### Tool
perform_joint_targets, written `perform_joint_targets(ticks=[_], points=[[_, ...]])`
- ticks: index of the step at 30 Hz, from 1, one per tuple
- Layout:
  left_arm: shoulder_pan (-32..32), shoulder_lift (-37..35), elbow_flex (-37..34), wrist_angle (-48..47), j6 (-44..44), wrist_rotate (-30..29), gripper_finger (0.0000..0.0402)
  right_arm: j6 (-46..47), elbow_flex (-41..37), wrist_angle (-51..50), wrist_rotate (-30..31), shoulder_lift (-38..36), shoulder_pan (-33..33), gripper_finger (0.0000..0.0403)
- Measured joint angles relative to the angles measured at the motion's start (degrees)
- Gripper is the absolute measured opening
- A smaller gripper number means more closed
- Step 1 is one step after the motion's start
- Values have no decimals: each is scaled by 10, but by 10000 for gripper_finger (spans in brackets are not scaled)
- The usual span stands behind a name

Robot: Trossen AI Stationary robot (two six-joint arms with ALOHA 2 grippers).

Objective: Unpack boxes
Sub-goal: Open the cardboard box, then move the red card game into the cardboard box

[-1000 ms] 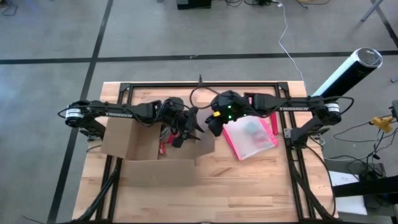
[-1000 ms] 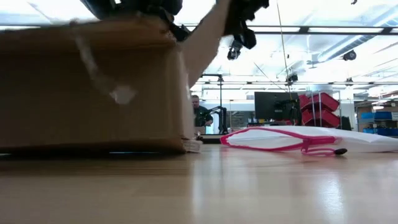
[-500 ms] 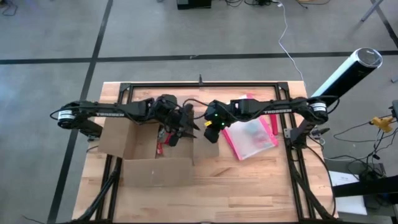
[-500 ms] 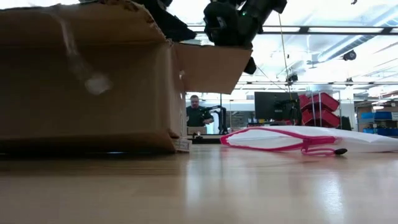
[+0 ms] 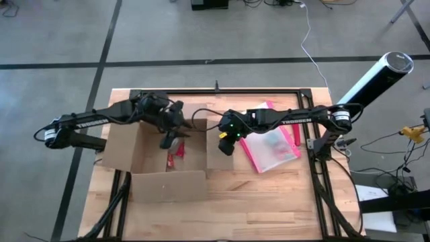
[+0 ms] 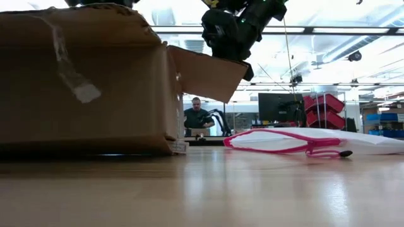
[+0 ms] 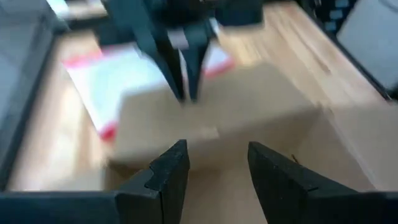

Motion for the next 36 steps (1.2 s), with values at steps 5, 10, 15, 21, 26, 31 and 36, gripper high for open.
perform_joint_targets(ticks=[5,10,15,21,26,31,36], points=[[-1,6,-29,-51,1,4,155,-2,0,-2,0,-1,0,60],[-1,11,-97,-48,1,5,155,4,0,-14,2,-18,0,70],[-1,10,-150,-45,-1,11,155,11,0,-88,26,-57,0,73],[-1,10,-161,-43,0,21,155,35,-35,-118,34,-99,2,64],[-1,10,-149,-35,-1,21,155,113,-139,37,12,-114,4,57],[-1,10,-140,-27,-10,21,155,211,-271,278,-16,-122,4,49],[-1,10,-140,6,-19,21,155,282,-337,428,-29,-79,5,43]])
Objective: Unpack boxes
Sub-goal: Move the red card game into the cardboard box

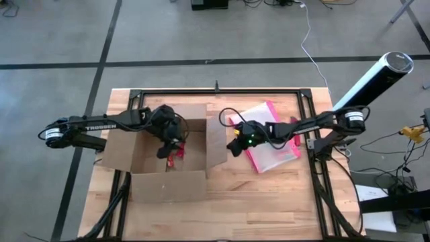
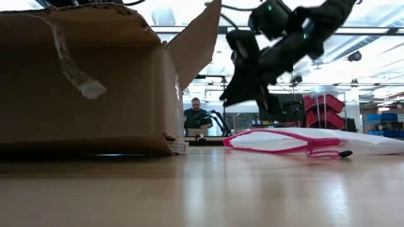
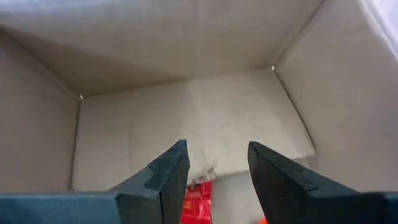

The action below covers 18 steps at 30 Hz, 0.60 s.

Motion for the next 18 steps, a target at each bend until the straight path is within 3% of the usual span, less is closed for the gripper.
perform_joint_targets(ticks=[9,18], points=[[0,20,-2,17,-4,0,155,62,14,170,-35,128,0,29],[0,70,-3,12,-10,-3,155,102,72,177,-62,204,0,42]])
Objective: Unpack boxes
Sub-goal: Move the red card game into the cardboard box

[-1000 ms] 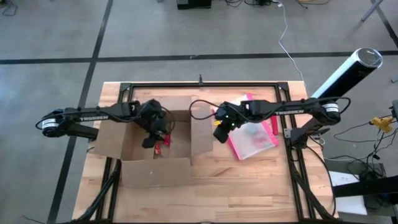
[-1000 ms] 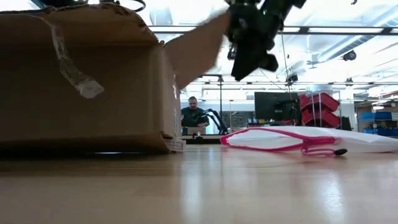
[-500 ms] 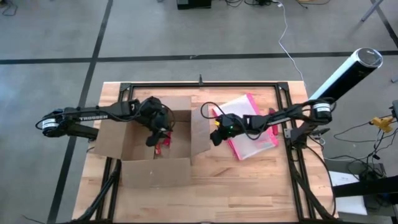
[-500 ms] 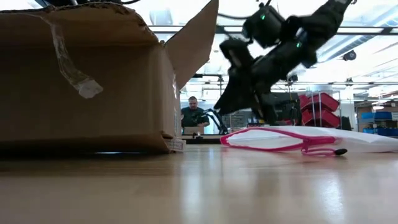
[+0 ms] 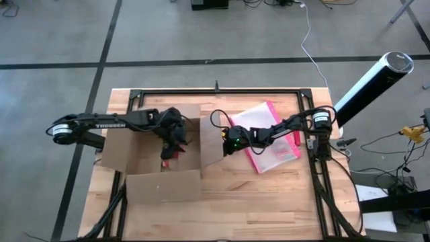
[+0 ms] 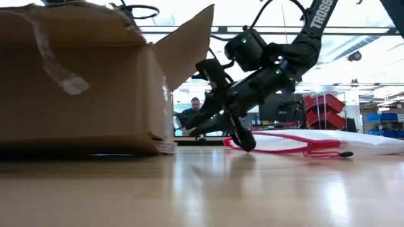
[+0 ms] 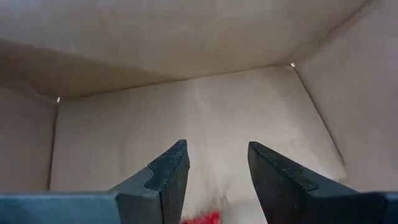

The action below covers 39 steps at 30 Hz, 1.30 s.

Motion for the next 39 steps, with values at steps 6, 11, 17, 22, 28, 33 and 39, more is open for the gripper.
perform_joint_targets(ticks=[6,11,17,22,28,33,39], points=[[0,20,-1,-23,-2,-3,155,-7,11,0,0,6,0,68],[0,16,-1,-24,-2,-2,155,-19,11,3,-2,2,0,82],[0,-1,48,-19,17,-2,155,-39,11,3,-41,-26,0,80],[-7,0,105,-2,115,-30,155,-57,11,2,-40,-52,-6,68],[-20,26,126,22,248,-90,155,-60,11,5,-39,-63,-12,58],[-23,60,127,39,271,-96,157,-60,11,7,-40,-65,-14,55],[-36,92,128,71,288,-107,169,-62,17,7,-39,-65,-19,63]])
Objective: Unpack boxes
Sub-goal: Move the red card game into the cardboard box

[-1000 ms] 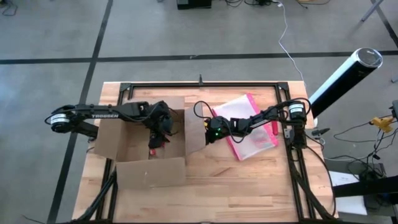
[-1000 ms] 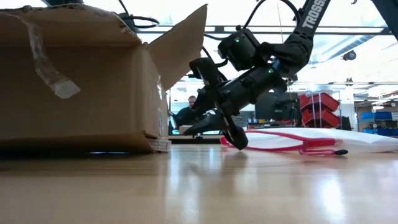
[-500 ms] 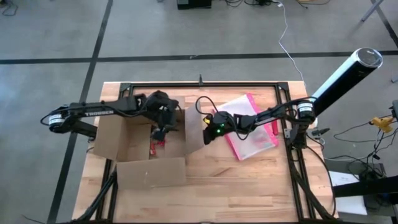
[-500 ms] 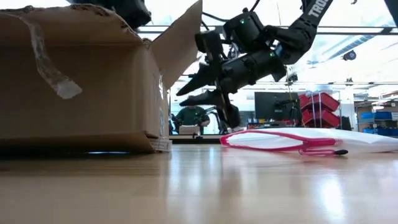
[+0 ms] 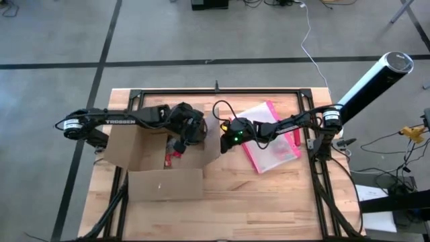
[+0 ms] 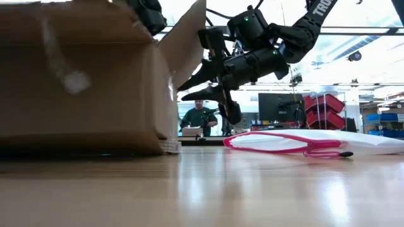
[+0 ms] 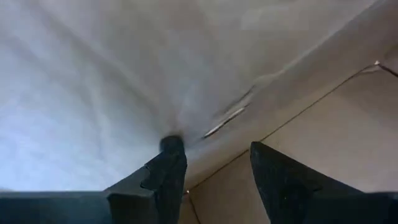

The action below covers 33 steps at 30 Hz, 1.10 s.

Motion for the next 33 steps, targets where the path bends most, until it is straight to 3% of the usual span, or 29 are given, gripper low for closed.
perform_joint_targets(ticks=[9,14,17,20,25,29,33], points=[[-15,15,0,83,-7,-4,172,-1,13,-4,-5,0,-6,50],[-16,6,0,81,-25,-11,160,20,13,-20,-79,-12,-11,37],[-16,2,0,81,-38,-13,158,11,13,-82,-86,-55,-11,37],[-16,0,0,73,-39,-14,161,-36,13,-210,-54,-120,-11,42],[-15,-1,0,51,-50,-15,167,-104,12,-425,56,-249,-11,58],[-15,-1,0,32,-50,-10,163,-123,13,-425,115,-346,-16,76],[-15,-1,0,27,-50,0,157,-135,50,-409,143,-384,-28,92]])
